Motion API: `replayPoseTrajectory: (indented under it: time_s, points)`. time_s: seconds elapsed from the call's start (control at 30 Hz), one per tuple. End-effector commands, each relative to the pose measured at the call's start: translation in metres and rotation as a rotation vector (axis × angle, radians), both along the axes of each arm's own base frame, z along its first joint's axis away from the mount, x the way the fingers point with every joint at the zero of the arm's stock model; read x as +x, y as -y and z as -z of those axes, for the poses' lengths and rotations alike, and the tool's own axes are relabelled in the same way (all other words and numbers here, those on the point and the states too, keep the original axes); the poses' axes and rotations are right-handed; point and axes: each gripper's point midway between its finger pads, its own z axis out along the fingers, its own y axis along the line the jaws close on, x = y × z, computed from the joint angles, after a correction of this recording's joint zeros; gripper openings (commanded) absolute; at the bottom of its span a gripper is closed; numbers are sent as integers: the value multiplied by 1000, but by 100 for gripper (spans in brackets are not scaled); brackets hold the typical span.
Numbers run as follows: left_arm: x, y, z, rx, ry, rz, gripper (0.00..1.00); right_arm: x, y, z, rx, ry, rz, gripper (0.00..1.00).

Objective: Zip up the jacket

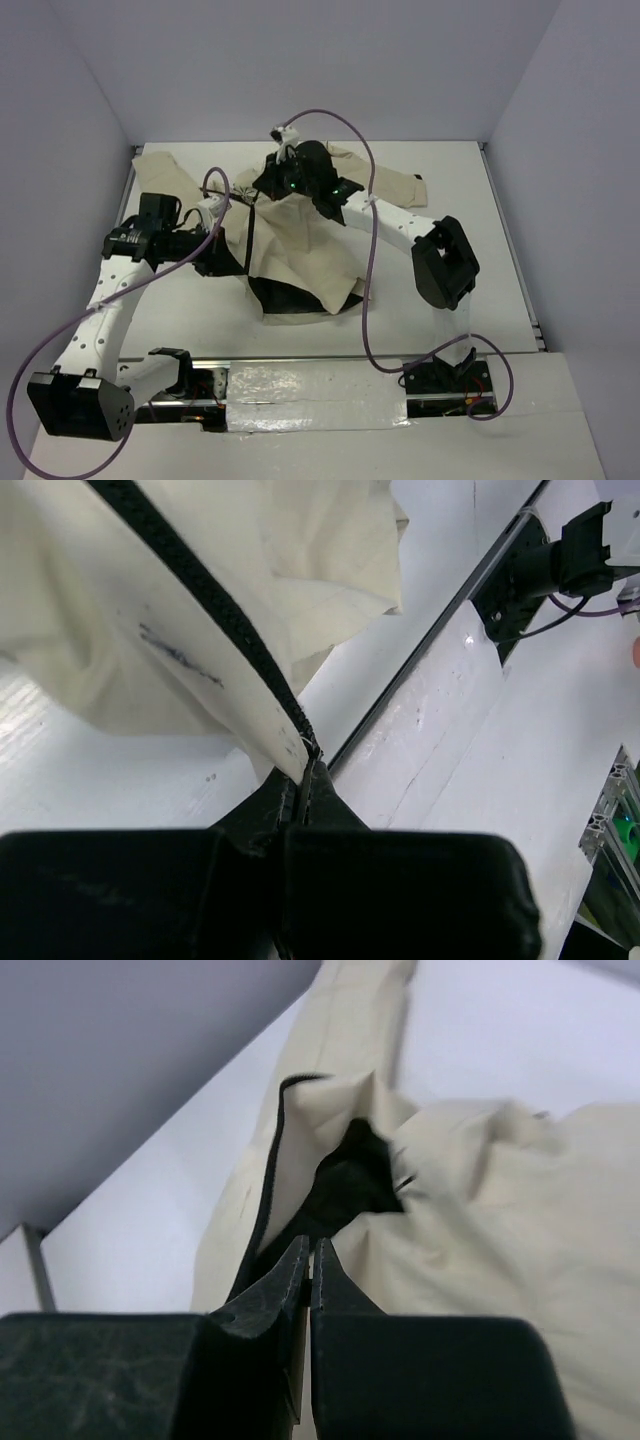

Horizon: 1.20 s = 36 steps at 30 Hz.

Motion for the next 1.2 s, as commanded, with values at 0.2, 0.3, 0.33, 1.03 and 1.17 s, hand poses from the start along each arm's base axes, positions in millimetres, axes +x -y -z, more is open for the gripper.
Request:
replayPoseTrajectory:
  time_s: [0.2,0.3,0.33,1.03,1.17]
  points:
    - [-17,-3,-65,7,72,19,0,133,88,-114,95,277,383,0]
    - [9,-12,-96,78,247,48,0,164,134,-136,102,304,500,0]
    - [17,-29,-92,194,257,18,0,172,147,-140,100,311,533,0]
    - [50,-251,-87,1283,596,83,0,139,516,-147,-177,368,1247,0]
    - [62,-257,-73,1215,556,51,0,112,567,-135,-220,349,1332,0]
